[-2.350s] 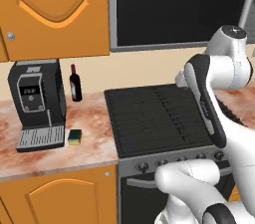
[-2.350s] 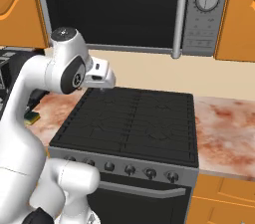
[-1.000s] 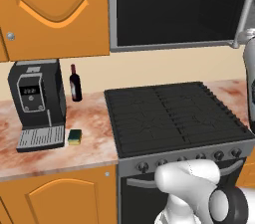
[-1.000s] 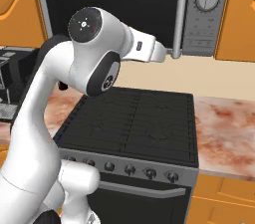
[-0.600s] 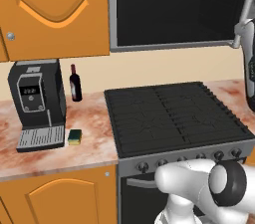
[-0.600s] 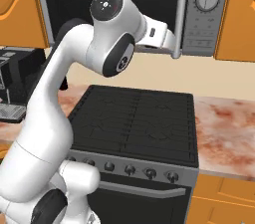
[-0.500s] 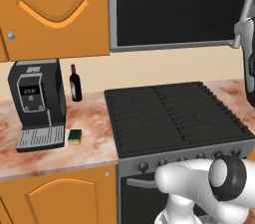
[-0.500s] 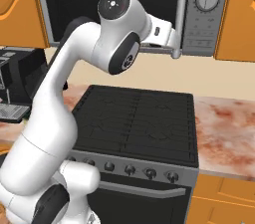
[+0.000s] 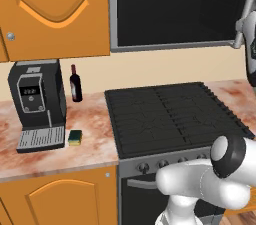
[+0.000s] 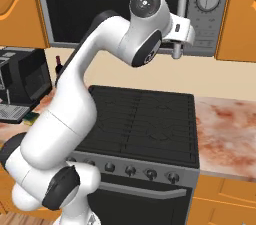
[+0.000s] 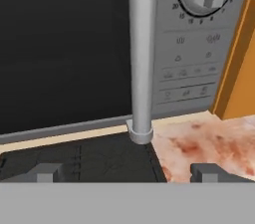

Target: Place the sponge inside the microwave to prepare for sanitizing.

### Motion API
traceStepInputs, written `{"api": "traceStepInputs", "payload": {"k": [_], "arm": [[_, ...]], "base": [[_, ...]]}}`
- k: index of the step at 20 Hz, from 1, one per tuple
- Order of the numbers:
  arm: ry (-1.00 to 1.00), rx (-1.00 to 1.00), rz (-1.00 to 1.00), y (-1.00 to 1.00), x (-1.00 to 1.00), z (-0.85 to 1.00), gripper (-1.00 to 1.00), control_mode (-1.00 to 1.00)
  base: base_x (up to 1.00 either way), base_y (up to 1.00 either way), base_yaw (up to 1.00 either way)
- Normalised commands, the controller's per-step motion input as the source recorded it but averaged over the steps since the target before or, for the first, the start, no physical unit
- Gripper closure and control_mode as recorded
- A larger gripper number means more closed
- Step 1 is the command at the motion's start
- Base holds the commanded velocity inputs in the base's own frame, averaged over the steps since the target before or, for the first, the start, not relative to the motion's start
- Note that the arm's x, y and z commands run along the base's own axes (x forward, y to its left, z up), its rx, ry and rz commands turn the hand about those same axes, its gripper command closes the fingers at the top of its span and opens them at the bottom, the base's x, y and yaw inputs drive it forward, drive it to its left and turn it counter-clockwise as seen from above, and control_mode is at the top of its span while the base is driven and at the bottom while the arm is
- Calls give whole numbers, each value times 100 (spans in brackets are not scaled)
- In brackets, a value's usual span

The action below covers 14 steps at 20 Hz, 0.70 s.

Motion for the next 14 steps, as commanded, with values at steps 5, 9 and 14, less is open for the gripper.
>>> {"api": "traceStepInputs", "payload": {"k": [5, 9, 14], "arm": [[0, 0, 3, -16, 49, -6, -100, -100], [0, 0, 1, -20, 51, -14, -100, -100], [0, 0, 2, -31, 44, -14, -100, -100]], "base": [[0, 0, 0], [0, 0, 0], [0, 0, 0]]}}
